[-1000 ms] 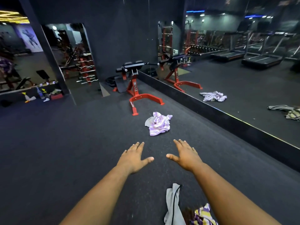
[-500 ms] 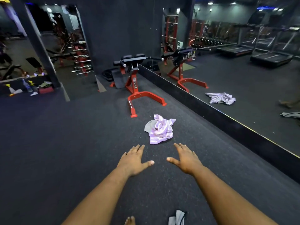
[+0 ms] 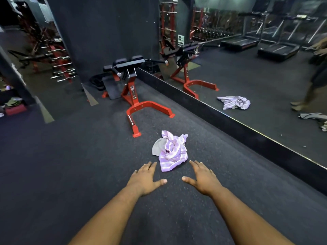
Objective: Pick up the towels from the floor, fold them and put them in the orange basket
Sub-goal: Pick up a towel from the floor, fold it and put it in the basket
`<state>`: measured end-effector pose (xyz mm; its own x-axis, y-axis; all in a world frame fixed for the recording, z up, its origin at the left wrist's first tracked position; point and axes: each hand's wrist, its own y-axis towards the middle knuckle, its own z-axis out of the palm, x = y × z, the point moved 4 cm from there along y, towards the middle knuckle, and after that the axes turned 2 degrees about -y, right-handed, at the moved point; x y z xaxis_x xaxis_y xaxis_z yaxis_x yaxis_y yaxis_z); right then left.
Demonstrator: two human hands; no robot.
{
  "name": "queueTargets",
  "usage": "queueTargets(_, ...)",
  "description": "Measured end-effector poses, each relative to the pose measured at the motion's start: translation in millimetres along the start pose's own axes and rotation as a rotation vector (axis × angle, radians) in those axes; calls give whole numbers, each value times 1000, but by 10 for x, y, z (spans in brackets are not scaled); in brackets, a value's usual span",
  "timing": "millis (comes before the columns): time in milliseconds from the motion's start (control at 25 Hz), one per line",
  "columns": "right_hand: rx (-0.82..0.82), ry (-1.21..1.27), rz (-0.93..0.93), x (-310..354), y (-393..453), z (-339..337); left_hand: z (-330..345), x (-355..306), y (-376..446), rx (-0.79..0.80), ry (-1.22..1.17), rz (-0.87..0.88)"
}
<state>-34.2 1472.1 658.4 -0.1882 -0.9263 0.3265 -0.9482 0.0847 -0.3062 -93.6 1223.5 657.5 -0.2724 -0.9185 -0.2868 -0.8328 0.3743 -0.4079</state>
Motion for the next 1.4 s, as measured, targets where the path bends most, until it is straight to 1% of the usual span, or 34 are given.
queueTargets(120,20,8,22,-59,704,-97,-240,110,684,23,26,1)
queueTargets(280,-5,33,23,-275,1781,-329,-567,150,1657,17,1,-1)
queueTargets(480,105,31,8,-423,3101,-616,-990,221,2880,42,-56,-58)
queueTargets(640,170,-16,-2,-485,3962,-729,-1114,295,3652,73,-100,-53)
queueTargets(800,210,-38,17,-577,5224,-657,-1180,541,4922,116,-121,-44)
queueTargets(920,266,2,74,-720,6003,-300,-977,760,5776,191,-154,-30)
queueTargets(1000,329,37,124,-877,6492,75,-721,936,6341,271,-160,-43)
queueTargets(1160,437,40,158,-1247,7273,852,-53,1223,7322,416,-131,-69)
queueTargets(1240,528,-50,140,-1427,7592,1237,300,1331,7686,464,-99,-81)
queueTargets(1400,687,-269,-6,-1960,8629,2309,1356,1542,8597,521,-83,-144)
